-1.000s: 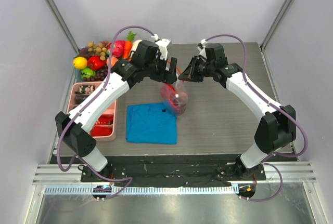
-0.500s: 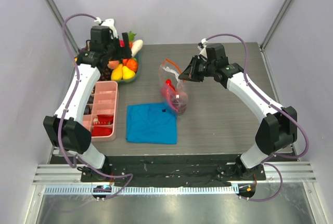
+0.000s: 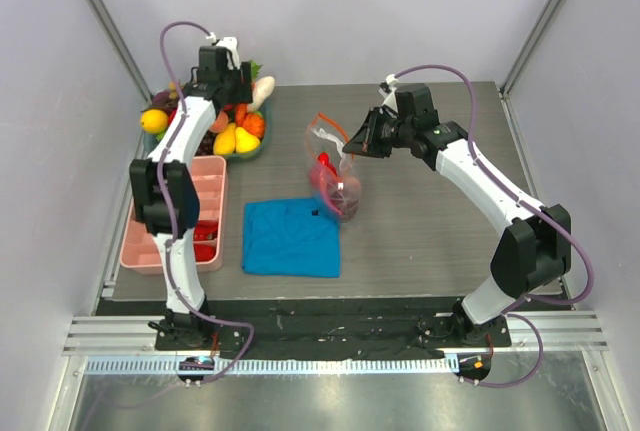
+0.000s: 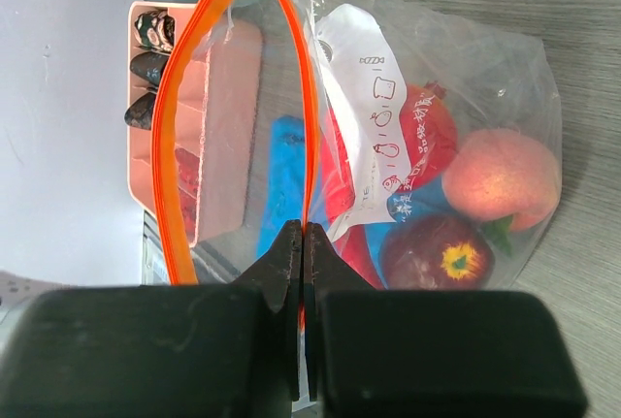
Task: Place the food in the zip-top bag and seal the zipper
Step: Pick up the fake vegetable from the bin.
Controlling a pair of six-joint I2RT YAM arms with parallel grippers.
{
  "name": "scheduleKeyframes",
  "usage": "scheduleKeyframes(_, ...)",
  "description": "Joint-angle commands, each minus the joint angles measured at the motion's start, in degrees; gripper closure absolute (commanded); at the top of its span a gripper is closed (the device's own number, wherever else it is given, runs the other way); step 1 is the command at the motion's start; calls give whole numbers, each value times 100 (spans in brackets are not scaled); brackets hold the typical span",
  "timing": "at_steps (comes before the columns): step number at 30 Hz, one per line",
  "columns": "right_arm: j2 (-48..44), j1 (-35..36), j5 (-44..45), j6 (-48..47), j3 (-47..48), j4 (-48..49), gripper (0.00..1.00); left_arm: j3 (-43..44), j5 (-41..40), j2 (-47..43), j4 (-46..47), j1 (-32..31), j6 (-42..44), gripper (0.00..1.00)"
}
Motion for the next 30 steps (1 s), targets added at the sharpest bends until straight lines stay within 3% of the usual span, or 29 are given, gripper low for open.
scheduleKeyframes(1, -173, 35, -30, -123, 186, 153, 99, 1107, 93, 614, 525, 11, 334, 35)
scheduleKeyframes(5, -147, 27, -30, -131, 186, 162, 99, 1486, 93, 1038, 577, 11, 378, 37)
scheduleKeyframes(18, -50, 27, -30, -96, 204, 162, 99, 1531, 93, 1513, 1043, 2, 800, 36)
scheduleKeyframes(30, 3, 35, -4, -96, 212, 162, 99, 1487, 93, 1575, 1025, -86, 940, 52)
